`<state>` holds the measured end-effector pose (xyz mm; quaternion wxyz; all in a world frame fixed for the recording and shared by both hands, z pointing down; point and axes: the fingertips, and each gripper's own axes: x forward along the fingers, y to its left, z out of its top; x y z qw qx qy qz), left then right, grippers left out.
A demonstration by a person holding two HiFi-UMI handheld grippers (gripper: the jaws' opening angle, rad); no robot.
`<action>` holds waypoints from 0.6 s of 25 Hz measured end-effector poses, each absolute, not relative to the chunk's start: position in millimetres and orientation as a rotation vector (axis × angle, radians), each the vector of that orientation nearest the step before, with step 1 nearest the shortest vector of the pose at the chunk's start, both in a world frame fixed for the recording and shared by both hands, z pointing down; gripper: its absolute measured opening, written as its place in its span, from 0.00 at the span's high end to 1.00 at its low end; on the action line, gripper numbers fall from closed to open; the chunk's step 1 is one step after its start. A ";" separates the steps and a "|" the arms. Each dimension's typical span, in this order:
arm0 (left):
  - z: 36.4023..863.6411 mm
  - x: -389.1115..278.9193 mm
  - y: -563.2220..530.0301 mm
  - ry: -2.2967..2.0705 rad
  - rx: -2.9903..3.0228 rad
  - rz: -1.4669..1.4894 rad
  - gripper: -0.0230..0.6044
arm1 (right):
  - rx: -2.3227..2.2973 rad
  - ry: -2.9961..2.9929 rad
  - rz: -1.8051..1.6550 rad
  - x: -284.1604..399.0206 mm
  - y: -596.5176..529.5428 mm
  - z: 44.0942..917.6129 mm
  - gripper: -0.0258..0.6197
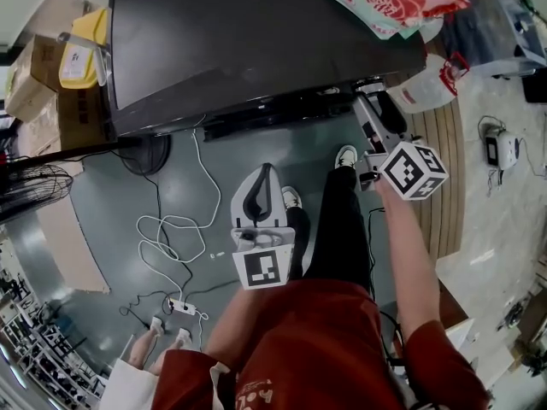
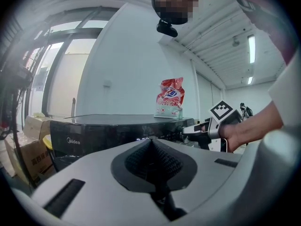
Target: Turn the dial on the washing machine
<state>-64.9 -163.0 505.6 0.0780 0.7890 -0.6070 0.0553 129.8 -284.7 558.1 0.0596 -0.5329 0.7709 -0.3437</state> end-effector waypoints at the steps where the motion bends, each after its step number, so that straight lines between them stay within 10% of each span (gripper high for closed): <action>1: 504.3 -65.5 -162.9 -1.821 2.362 0.163 0.95 | -1.617 2.335 -1.046 129.5 -282.3 559.0 0.47; 15: 453.6 -91.8 -142.4 -1.848 2.369 0.127 0.95 | -1.627 2.378 -1.216 96.3 -208.8 555.3 0.47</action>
